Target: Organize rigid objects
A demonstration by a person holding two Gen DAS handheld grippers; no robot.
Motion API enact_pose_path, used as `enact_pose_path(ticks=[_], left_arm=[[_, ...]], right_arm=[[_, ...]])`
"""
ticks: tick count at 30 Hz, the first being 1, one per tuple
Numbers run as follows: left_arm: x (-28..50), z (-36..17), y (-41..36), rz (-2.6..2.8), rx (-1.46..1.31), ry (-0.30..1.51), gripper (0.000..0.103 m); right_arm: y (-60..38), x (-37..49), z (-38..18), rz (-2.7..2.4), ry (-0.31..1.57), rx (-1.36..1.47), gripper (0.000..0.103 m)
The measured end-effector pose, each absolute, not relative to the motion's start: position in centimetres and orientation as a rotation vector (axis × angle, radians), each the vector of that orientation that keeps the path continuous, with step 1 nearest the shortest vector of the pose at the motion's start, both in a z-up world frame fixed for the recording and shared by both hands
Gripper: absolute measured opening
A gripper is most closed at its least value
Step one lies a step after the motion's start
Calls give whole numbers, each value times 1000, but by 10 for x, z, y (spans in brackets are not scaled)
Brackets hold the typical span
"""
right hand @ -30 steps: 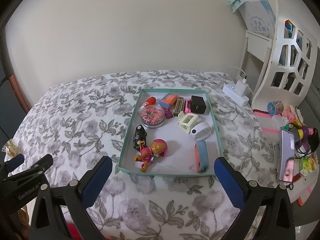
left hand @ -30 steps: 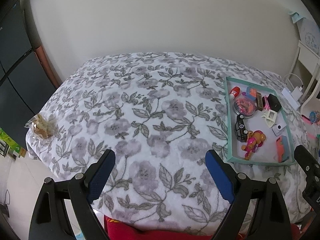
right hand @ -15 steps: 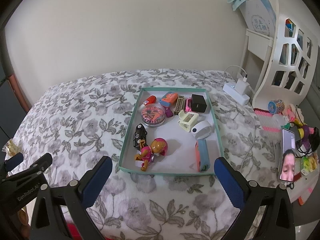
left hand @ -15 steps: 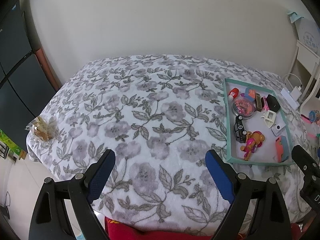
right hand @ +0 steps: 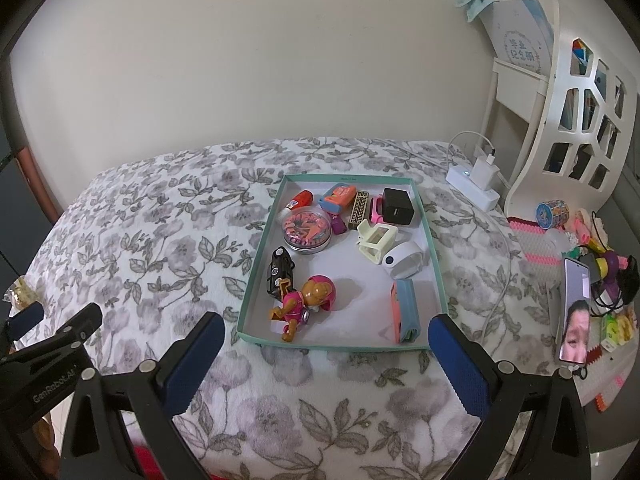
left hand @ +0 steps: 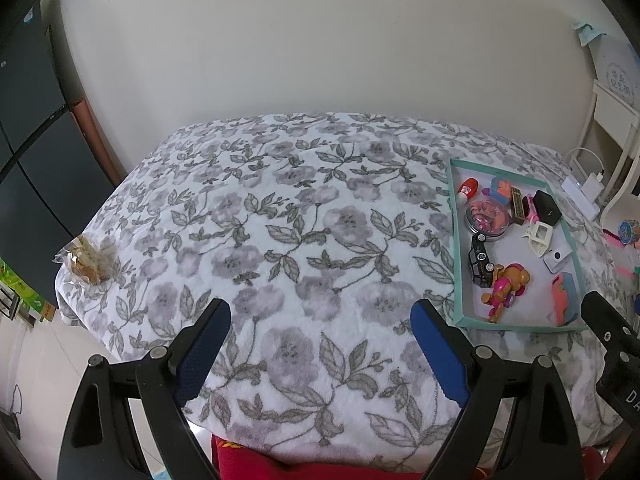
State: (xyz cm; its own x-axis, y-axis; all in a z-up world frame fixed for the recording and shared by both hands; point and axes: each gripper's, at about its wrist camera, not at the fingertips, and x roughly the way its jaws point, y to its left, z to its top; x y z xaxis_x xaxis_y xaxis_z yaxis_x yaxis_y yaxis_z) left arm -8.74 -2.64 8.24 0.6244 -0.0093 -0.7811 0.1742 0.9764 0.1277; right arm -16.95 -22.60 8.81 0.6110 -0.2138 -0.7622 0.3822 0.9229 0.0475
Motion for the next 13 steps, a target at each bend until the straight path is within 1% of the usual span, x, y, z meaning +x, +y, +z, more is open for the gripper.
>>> enact_pose_path(ticks=[13], left_arm=[[-88,85,-24,-96,208,878,92]], right_arm=[[-226,-169,88,-347,847,215,103]])
